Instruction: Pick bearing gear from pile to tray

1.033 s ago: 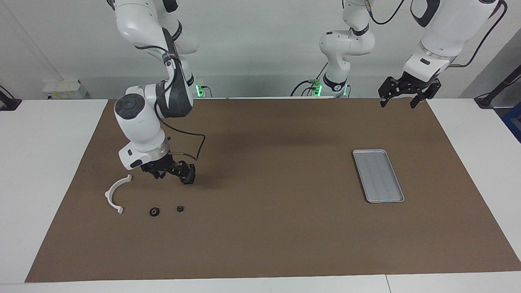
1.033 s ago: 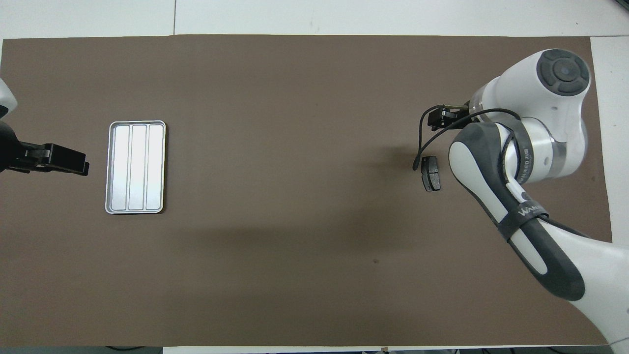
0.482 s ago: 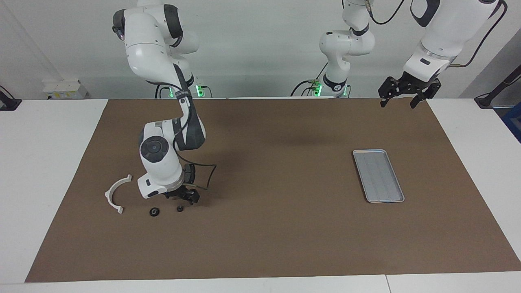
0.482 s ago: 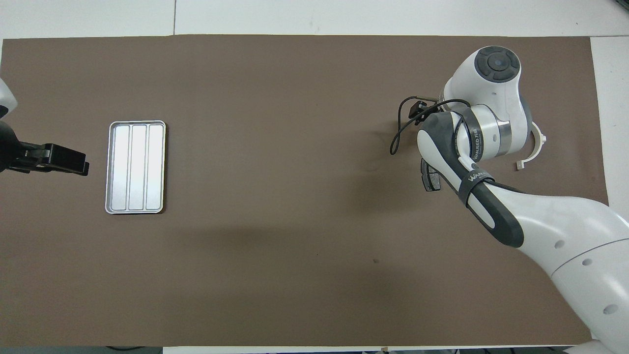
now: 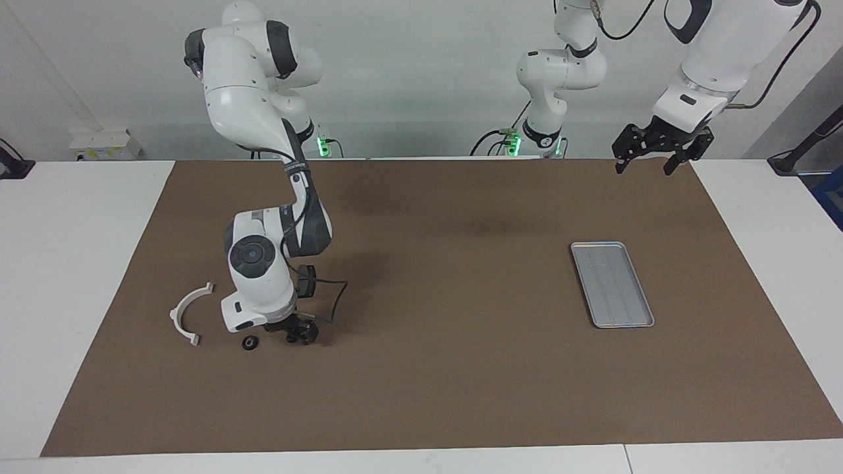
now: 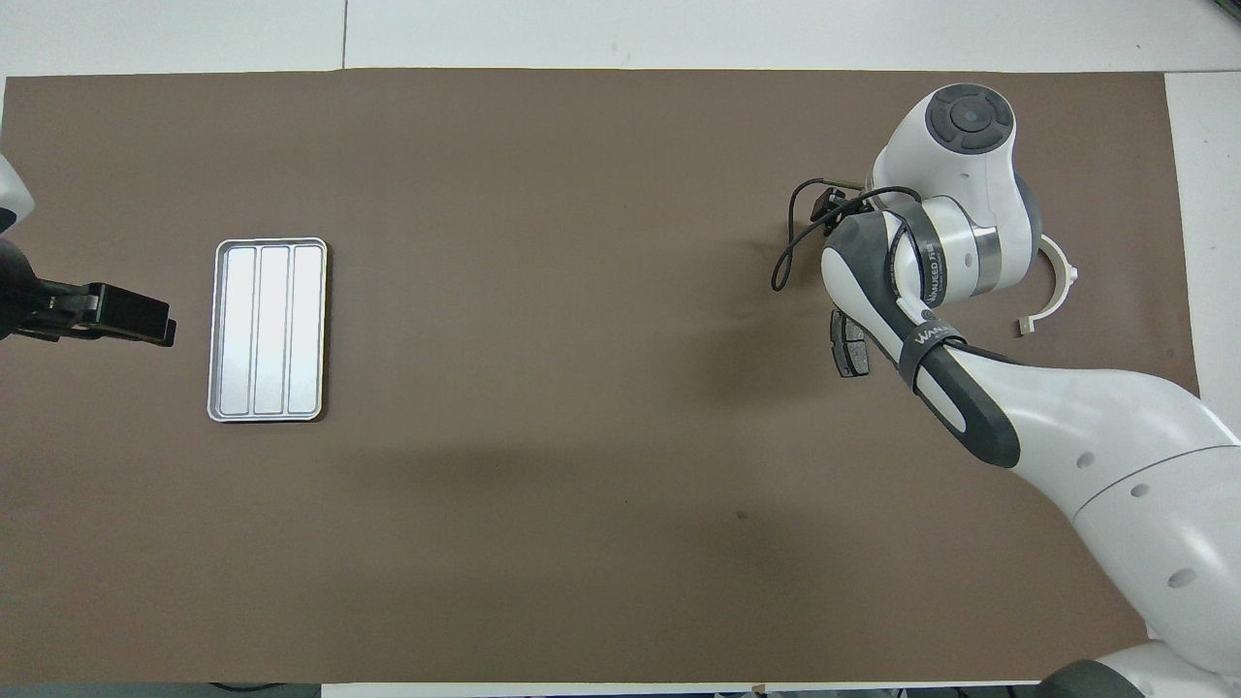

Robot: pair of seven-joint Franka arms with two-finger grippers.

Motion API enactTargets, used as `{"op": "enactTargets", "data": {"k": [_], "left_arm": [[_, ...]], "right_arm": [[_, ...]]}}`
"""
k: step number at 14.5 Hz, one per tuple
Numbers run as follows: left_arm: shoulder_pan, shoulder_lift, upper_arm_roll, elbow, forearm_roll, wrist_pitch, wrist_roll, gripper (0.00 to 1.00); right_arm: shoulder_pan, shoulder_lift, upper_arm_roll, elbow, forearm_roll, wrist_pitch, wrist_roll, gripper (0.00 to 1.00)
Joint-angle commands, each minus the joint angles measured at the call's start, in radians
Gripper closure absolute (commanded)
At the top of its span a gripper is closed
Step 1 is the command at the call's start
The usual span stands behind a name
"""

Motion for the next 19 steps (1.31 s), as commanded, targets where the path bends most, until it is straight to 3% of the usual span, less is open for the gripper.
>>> {"op": "enactTargets", "data": {"k": [1, 3, 5, 10, 16, 18, 19], "left_arm": [[-0.011, -0.011, 0.011, -0.009, -0.013, 0.005, 0.002, 0.0], [-0.008, -0.014, 0.012, -0.011, -0.013, -0.001, -0.002, 0.0], [0.01, -0.02, 0.015, -0.012, -0.013, 0.002, -0.007, 0.0], [0.021, -0.032, 0.014, -0.035, -0.013, 0.019, -0.006, 0.0], [0.01, -0.034, 0.014, -0.045, -0.013, 0.04, -0.039, 0.0], [0.012, -0.035, 0.014, -0.046, -0.013, 0.049, -0.05, 0.0], [0.012, -0.034, 0.014, -0.046, -0.013, 0.054, -0.056, 0.0]], "right_arm": [[-0.007, 0.022, 0.012, 0.033, 0.014, -0.011, 0.044, 0.0], [-0.015, 0.022, 0.012, 0.033, 0.073, -0.009, 0.048, 0.0], [-0.015, 0.022, 0.012, 0.033, 0.104, -0.008, 0.048, 0.07], [-0.03, 0.022, 0.012, 0.032, 0.101, 0.014, 0.046, 0.31], [-0.029, 0.02, 0.013, 0.029, 0.107, 0.012, 0.046, 0.71], [-0.03, 0.02, 0.013, 0.026, 0.106, 0.012, 0.044, 0.97], [-0.029, 0.02, 0.013, 0.026, 0.106, 0.012, 0.044, 1.0]]}}
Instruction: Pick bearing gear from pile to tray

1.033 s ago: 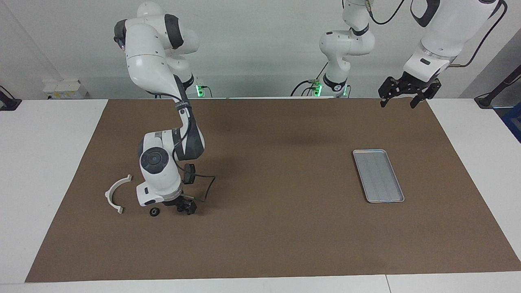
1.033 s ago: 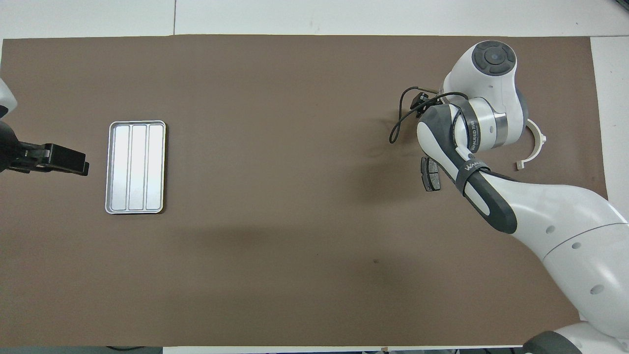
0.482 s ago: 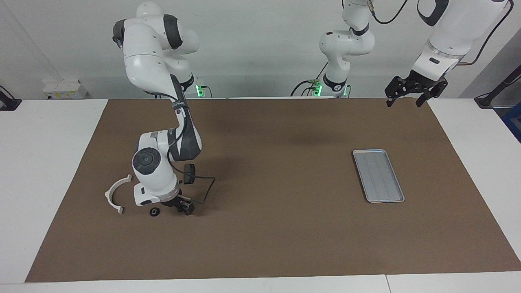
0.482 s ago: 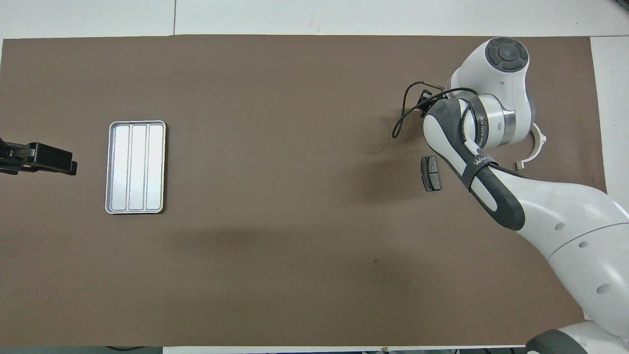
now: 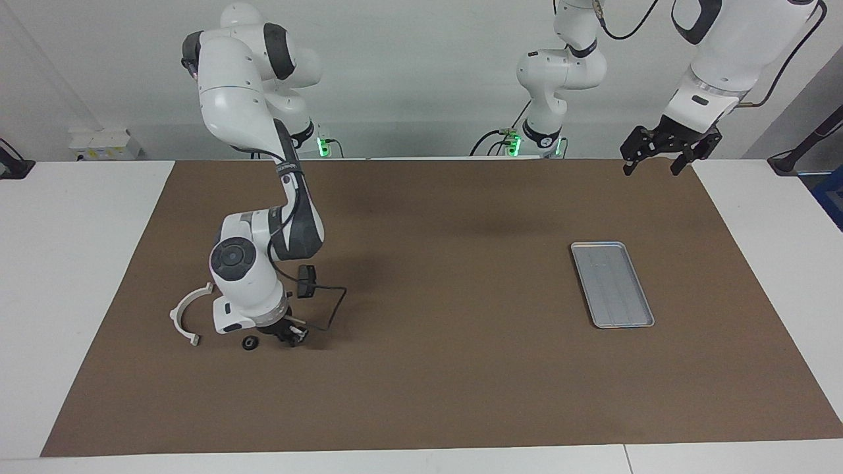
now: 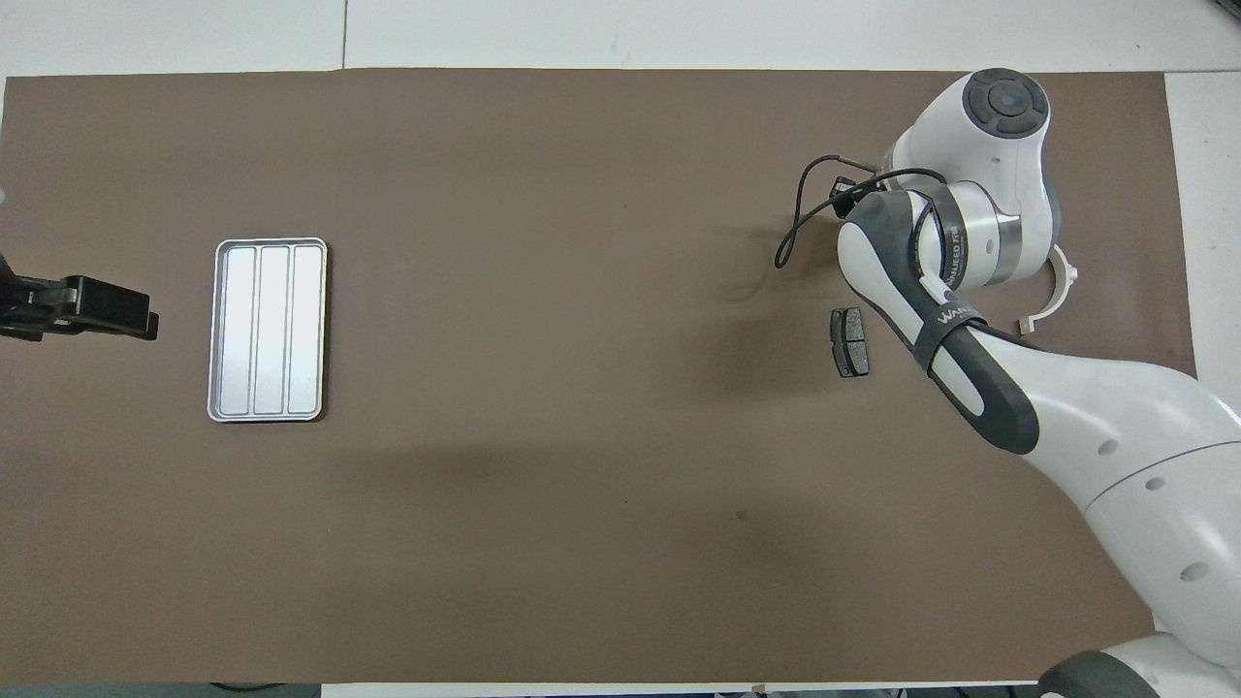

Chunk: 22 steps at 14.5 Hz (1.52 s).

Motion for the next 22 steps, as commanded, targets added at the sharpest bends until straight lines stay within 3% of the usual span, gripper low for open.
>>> {"op": "enactTargets", "data": {"k": [1, 7, 16, 22], "left_arm": [[-0.003, -0.027, 0.005, -0.037, -0.007, 0.057, -0.047, 0.0], [0.009, -0.029, 0.005, -0.043, -0.003, 0.083, -0.06, 0.0], [0.013, -0.034, 0.006, -0.058, -0.002, 0.144, -0.021, 0.0], [0.05, -0.04, 0.006, -0.074, -0.002, 0.152, -0.02, 0.0]], "right_arm": [[-0.01, 0.018, 0.013, -0.001, 0.012, 0.01, 0.011, 1.0], [-0.012, 0.001, 0.011, 0.008, -0.004, -0.046, -0.02, 1.0], [0.066, -0.16, 0.025, 0.178, 0.007, -0.454, -0.049, 1.0], [0.261, -0.202, 0.053, 0.177, 0.056, -0.423, 0.484, 1.0]]}}
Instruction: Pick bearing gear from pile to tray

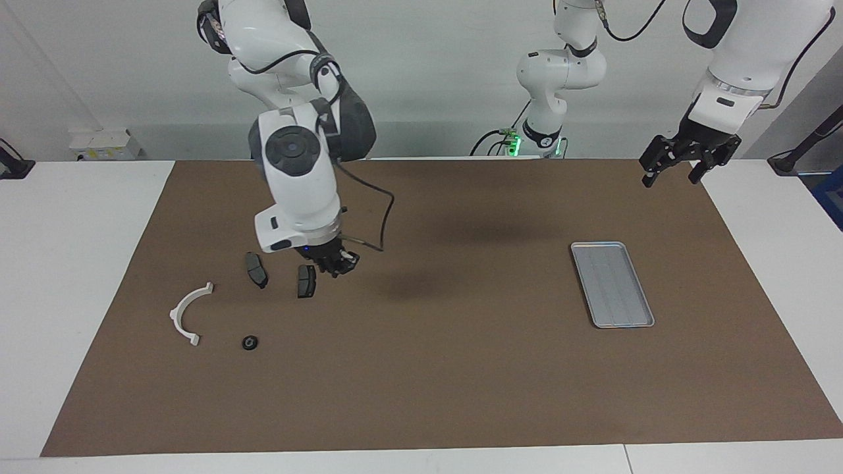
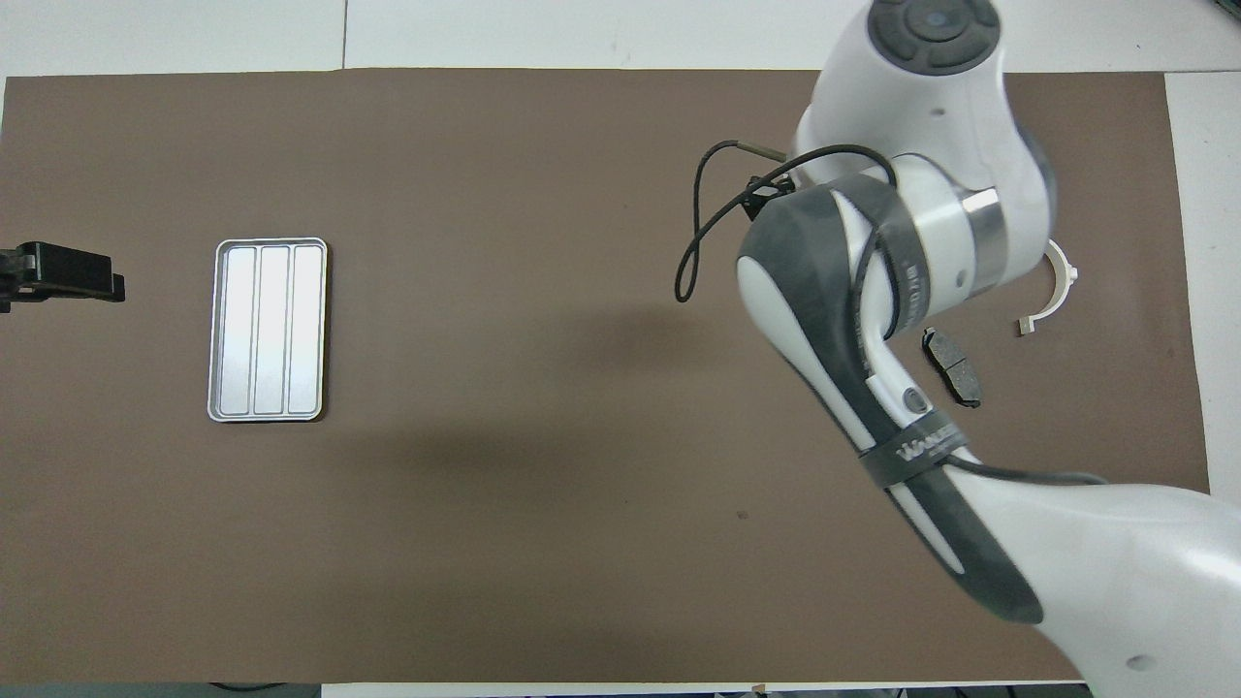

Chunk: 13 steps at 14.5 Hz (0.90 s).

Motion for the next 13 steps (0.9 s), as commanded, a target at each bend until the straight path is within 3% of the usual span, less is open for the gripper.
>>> {"op": "enactTargets", "data": {"k": [1, 4, 8, 13], "left_arm": [[0.007, -0.037, -0.005, -0.047, -0.002, 0.025, 0.009, 0.0], [0.001, -0.037, -0.007, -0.046, -0.002, 0.023, 0.0, 0.0], [0.003, -0.037, -0.007, -0.046, -0.004, 0.02, 0.004, 0.0], [0.0, -0.037, -0.007, -0.046, -0.002, 0.025, 0.013, 0.0]], "right_arm": [[0.049, -0.005, 0.022, -0.005, 0.078, 0.058, 0.251, 1.0], [0.126, -0.005, 0.023, -0.068, 0.081, 0.179, 0.473, 1.0], [0.195, 0.007, 0.021, -0.16, 0.066, 0.33, 0.623, 1.0], [0.281, 0.15, 0.021, -0.159, -0.044, 0.451, 0.787, 1.0]]}}
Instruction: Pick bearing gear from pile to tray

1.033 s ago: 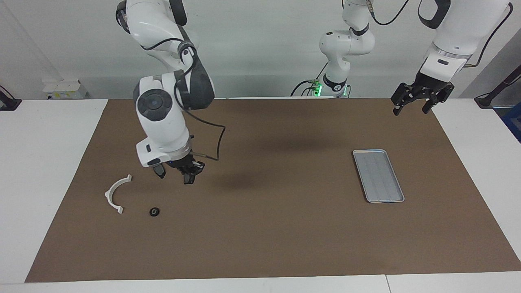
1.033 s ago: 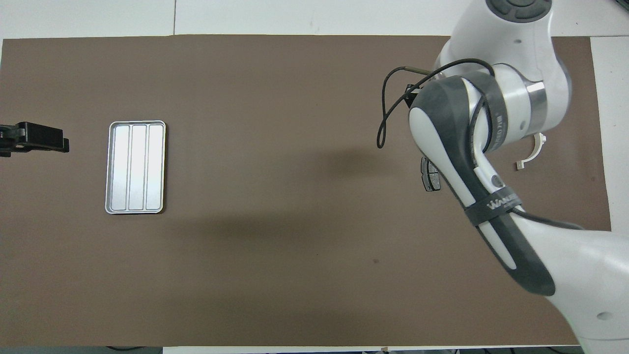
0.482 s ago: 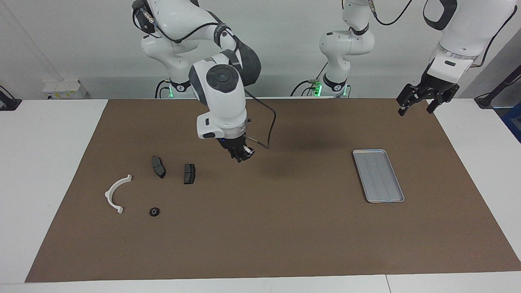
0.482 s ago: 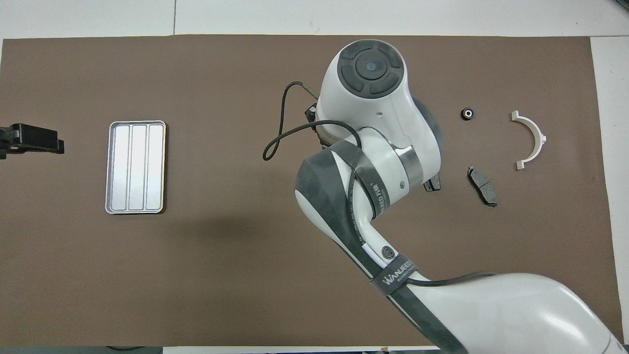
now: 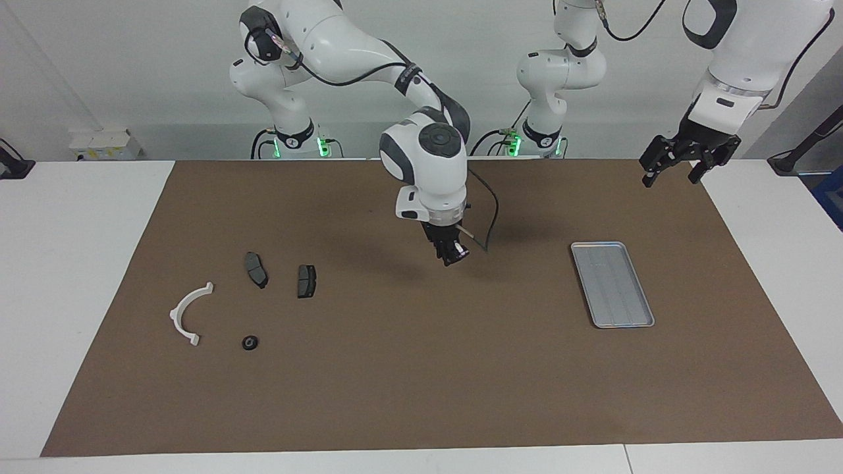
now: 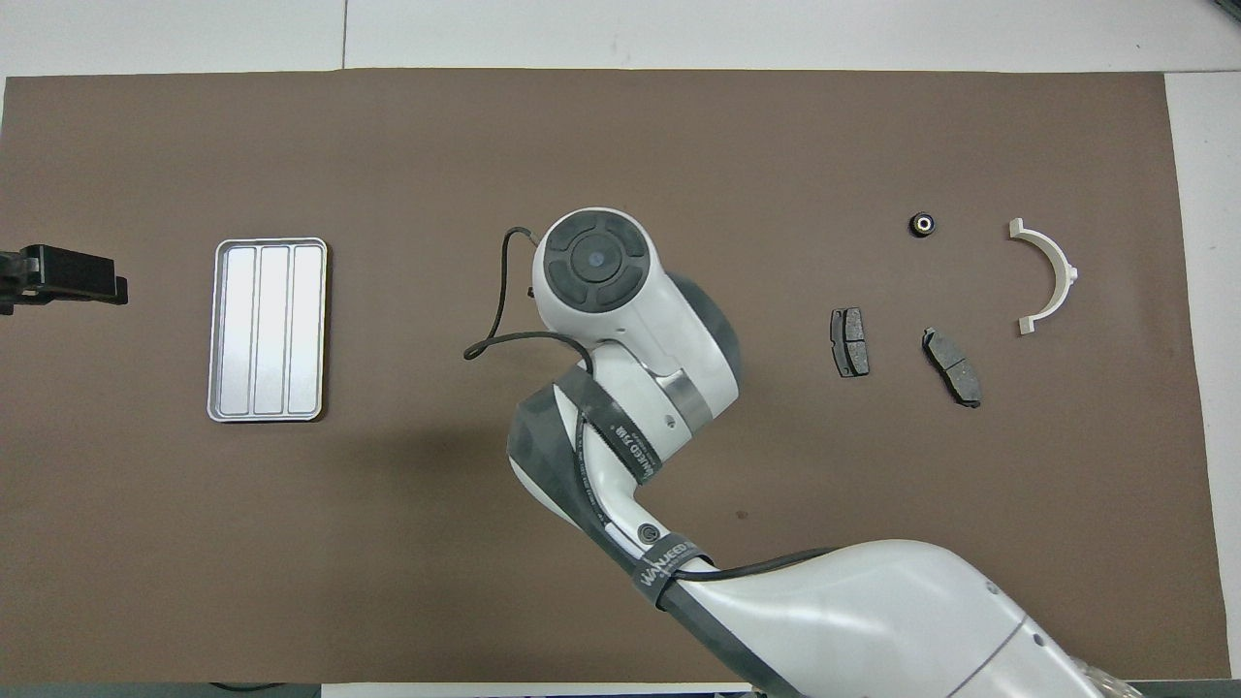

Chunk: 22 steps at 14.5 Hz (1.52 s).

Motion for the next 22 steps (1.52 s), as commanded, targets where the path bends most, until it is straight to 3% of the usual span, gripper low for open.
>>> {"op": "enactTargets", "data": {"k": [1, 10, 11, 12, 14, 18, 22], "left_arm": [[-0.001, -0.031, -0.002, -0.038, -0.002, 0.034, 0.015, 0.0], [-0.003, -0.035, -0.002, -0.063, -0.002, 0.057, 0.012, 0.0], [-0.003, -0.044, -0.002, -0.078, -0.002, 0.062, 0.012, 0.0], [-0.003, -0.049, -0.002, -0.094, -0.002, 0.066, 0.012, 0.0], [-0.003, -0.06, -0.002, -0.115, -0.002, 0.074, 0.009, 0.0], [-0.03, -0.069, -0.012, -0.124, -0.004, 0.034, -0.004, 0.0], [-0.096, -0.083, -0.014, -0.153, -0.004, 0.054, -0.131, 0.0]], "right_arm": [[0.019, 0.058, 0.0, 0.002, -0.035, 0.061, 0.043, 1.0], [0.028, 0.08, -0.002, -0.079, -0.049, 0.22, 0.045, 1.0], [0.026, 0.08, -0.002, -0.079, -0.049, 0.22, 0.045, 0.83], [0.026, 0.08, -0.003, -0.079, -0.049, 0.217, 0.045, 0.59], [0.02, 0.08, -0.005, -0.074, -0.049, 0.201, 0.043, 0.0], [-0.001, 0.08, -0.013, 0.016, -0.069, 0.057, 0.019, 0.0], [-0.13, 0.029, -0.008, 0.087, -0.052, -0.076, -0.22, 0.0]]}}
